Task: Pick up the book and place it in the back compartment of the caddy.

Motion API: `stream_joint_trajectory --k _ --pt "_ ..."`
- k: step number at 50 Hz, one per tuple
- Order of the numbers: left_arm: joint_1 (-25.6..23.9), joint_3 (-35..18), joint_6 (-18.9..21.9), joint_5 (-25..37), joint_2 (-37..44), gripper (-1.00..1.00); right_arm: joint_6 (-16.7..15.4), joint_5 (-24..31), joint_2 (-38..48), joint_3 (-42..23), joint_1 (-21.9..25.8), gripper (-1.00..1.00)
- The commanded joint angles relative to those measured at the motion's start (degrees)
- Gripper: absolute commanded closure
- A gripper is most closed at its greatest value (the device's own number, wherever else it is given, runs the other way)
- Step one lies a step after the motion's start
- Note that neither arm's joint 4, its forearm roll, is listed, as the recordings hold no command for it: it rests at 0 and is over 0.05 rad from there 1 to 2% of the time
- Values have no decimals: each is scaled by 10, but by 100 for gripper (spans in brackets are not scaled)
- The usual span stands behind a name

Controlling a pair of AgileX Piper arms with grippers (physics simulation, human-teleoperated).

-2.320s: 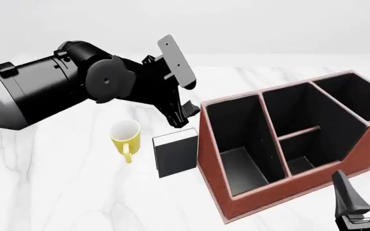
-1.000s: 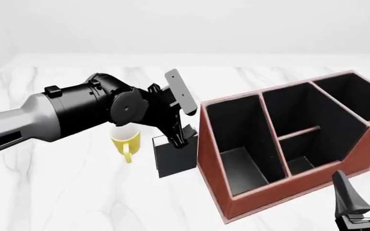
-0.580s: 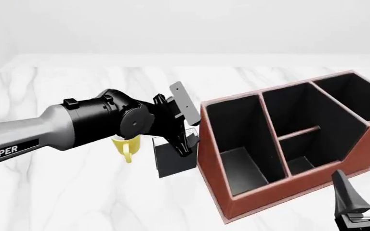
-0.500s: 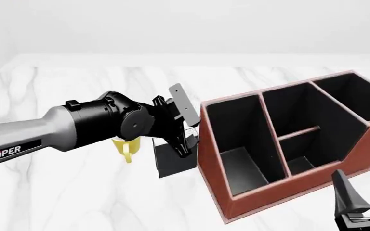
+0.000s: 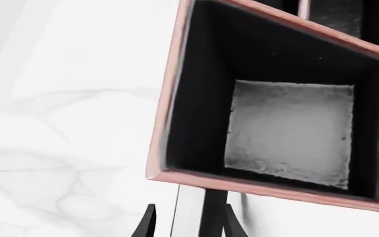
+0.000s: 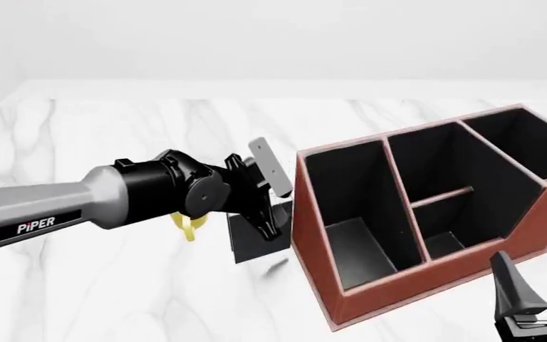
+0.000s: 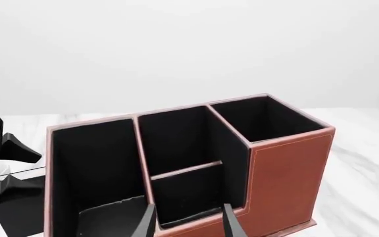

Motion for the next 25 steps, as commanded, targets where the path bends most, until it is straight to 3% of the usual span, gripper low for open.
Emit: stream_joint_trajectory --k 1,15,25 --pt "-8 15 -19 -23 7 -100 2 1 -1 0 -1 -100" --pt "14 44 -21 -55 31 -100 0 2 -1 0 -1 -100" --pt "-1 57 -38 -72 41 -100 1 -6 7 0 -3 -100"
